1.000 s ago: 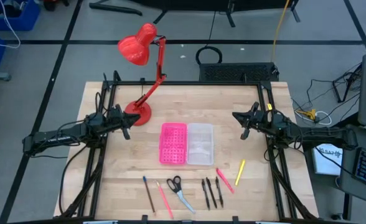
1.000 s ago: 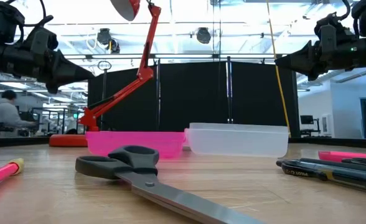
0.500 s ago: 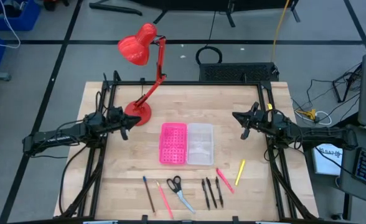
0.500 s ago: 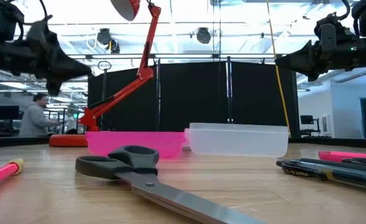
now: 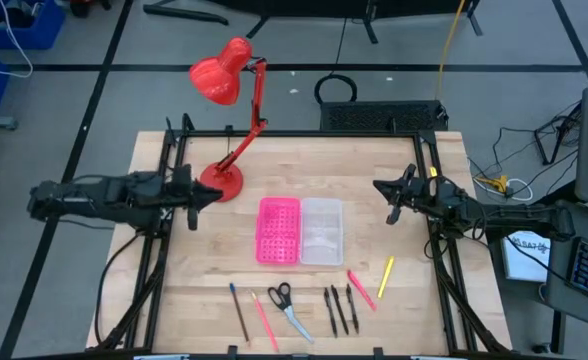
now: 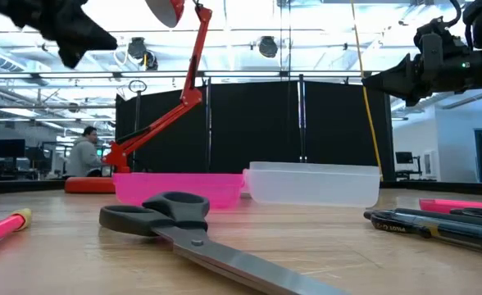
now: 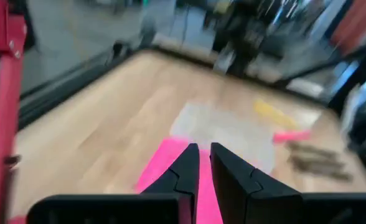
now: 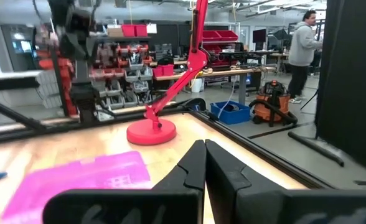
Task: Pick & place school supplies into a supply box
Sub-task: Put the brown pencil into the pink supply box
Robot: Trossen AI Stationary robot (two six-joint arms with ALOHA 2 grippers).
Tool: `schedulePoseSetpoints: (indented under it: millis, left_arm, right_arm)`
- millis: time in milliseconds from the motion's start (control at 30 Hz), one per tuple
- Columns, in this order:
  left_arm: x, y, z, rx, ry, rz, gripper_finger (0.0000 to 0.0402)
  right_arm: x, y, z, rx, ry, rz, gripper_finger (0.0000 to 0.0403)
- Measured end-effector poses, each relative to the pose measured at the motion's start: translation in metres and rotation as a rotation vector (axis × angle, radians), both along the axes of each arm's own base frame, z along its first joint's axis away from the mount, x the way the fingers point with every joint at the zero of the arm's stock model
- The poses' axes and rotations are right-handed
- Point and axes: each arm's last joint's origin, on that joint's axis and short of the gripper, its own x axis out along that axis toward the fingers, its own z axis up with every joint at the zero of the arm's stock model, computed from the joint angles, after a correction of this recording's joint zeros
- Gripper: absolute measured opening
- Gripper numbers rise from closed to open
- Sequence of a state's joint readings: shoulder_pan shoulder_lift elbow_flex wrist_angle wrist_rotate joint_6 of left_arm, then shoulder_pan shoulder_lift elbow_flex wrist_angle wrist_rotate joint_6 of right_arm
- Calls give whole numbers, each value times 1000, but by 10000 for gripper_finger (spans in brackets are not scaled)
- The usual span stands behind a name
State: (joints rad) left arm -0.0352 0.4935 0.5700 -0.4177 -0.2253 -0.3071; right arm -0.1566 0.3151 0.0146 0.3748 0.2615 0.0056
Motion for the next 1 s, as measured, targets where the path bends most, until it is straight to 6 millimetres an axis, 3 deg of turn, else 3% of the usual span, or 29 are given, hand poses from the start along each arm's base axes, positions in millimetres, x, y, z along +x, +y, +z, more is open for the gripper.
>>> schedulePoseSetpoints:
  millis: [167, 300, 467, 667, 833, 1000]
  left_arm:
    - [21, -5, 30, 87, 169, -119, 47]
    - [40, -16, 29, 246, 247, -358, 47]
    - [62, -28, 13, 275, 354, -434, 47]
    - [85, -54, -22, 288, 566, -578, 47]
    - [92, -81, -49, 515, 701, -843, 47]
    - [93, -112, -67, 771, 714, -1058, 47]
  right_arm:
    - [0, 0, -4, -61, 76, -1, 0]
    - [0, 0, -4, -61, 74, -2, 0]
    - [0, 0, -4, -59, 66, -1, 0]
    - [0, 0, -3, -60, 57, -1, 0]
    - [0, 0, 5, -73, -28, -3, 0]
    - [-1, 0, 10, -80, -75, -5, 0]
